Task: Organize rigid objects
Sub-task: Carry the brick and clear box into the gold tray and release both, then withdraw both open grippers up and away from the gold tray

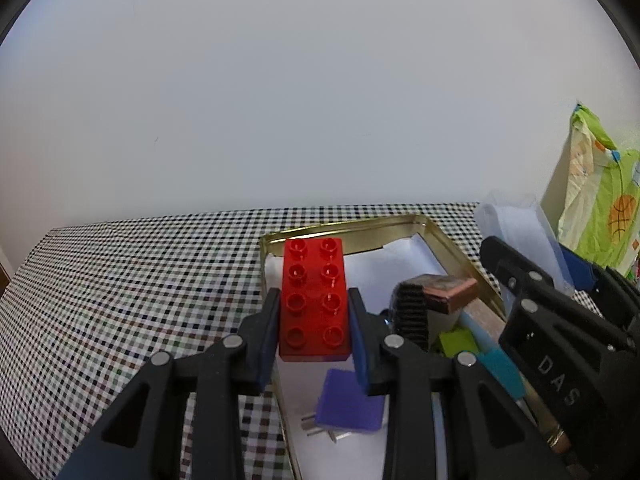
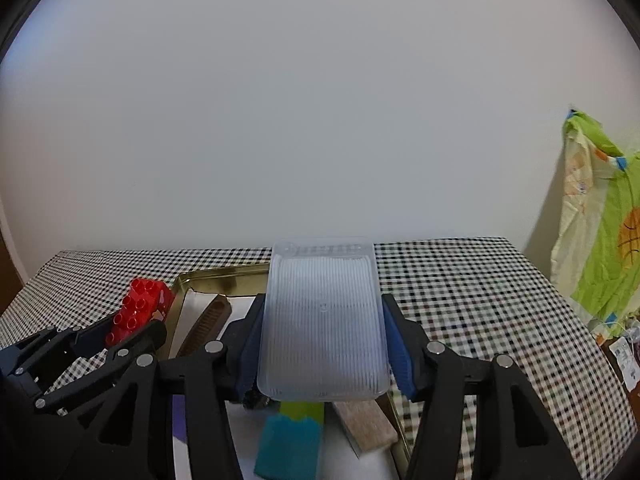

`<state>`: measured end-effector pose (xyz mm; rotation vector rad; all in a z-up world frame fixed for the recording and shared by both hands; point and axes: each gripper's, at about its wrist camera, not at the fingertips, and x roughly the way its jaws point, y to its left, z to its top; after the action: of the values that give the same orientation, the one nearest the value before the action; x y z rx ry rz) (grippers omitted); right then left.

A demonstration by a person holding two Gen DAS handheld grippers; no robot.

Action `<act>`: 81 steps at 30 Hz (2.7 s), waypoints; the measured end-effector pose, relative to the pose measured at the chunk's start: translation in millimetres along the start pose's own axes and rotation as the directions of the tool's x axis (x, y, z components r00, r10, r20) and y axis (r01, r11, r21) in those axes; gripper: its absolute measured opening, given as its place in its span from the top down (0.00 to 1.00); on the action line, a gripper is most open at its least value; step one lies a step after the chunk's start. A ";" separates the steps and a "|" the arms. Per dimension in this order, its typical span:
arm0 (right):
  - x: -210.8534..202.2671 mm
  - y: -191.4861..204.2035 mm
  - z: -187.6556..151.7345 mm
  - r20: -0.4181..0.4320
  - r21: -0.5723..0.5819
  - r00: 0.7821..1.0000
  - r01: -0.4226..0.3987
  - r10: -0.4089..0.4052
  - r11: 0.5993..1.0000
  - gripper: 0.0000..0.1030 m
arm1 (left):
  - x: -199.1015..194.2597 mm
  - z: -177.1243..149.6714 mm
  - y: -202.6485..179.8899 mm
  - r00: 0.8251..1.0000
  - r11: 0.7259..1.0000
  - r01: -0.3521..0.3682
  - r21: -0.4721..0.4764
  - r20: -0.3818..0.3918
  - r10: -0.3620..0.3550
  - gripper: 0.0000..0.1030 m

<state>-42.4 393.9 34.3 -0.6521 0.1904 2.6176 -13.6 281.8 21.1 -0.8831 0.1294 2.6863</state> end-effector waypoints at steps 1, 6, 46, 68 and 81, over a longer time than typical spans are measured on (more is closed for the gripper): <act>4.3 -0.5 3.5 -0.010 -0.005 1.000 -0.003 0.003 1.000 0.45 | 2.5 2.5 -0.2 1.000 1.000 0.001 -0.001 -0.010 -0.001 0.70; 26.4 -5.0 16.1 -0.084 -0.010 0.996 -0.029 0.028 1.000 0.45 | 12.8 9.0 -6.5 0.998 1.000 0.011 0.000 -0.060 -0.011 0.70; 105.9 -25.1 20.3 -0.376 0.394 0.783 -0.350 0.496 0.850 0.28 | 33.9 0.6 -20.5 0.984 0.993 -0.081 0.082 -0.154 0.093 0.06; -3.5 -48.3 -31.6 -0.029 0.206 0.993 -0.108 0.116 0.973 0.28 | -22.5 -48.4 -26.1 0.993 0.994 -0.099 0.051 0.077 0.094 0.01; -36.0 -50.0 -49.4 0.123 0.192 0.990 -0.088 0.065 0.977 0.27 | -34.8 -73.2 -7.7 0.975 0.996 -0.079 0.039 0.209 0.069 0.01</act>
<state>28.9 413.7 6.5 -0.4305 0.4411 2.6552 56.6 266.7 -17.3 -0.5892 0.1817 2.8125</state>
